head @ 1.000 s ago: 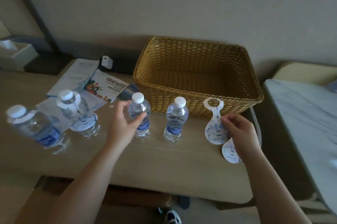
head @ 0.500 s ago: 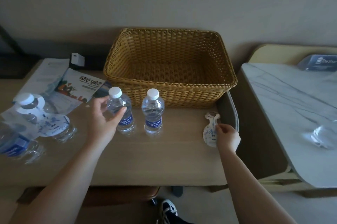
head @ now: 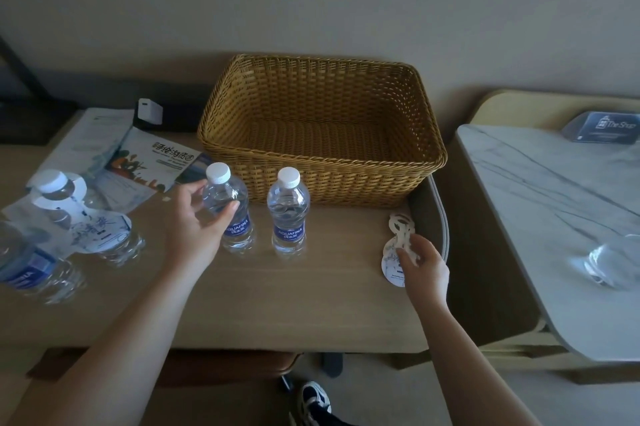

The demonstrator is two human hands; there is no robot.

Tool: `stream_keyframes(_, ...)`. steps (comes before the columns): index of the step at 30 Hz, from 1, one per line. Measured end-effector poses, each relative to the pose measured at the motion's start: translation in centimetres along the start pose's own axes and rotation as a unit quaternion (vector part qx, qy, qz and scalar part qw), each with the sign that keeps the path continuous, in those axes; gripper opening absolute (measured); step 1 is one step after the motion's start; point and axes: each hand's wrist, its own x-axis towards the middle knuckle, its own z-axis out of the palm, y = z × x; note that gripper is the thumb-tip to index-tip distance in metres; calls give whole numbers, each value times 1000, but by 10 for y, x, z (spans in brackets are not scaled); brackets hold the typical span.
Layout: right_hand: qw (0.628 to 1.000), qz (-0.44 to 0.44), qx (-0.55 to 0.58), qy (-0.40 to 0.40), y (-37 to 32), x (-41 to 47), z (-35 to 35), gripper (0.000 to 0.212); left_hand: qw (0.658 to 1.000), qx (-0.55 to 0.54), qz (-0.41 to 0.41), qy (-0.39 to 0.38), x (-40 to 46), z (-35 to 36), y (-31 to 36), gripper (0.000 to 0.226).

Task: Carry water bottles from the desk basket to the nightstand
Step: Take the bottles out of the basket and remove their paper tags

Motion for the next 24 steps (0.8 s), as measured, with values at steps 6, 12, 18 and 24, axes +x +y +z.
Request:
stream_keyframes(6, 987, -83, 38, -130, -36, -37, 19, 14, 1000, -3, 2, -6, -3, 2, 7, 55)
stream_keyframes(12, 949, -169, 67, -256, -91, -70, 50, 9, 998, 45, 28, 42, -19, -13, 9, 66)
stream_keyframes(18, 901, -227, 71, -363, -134, -93, 84, 9, 971, 71, 76, 214, -34, -57, 6, 44)
stream_keyframes(24, 858, -262, 67, -436, -173, -113, 134, 9, 955, 64, 0, 291, -25, -113, -11, 58)
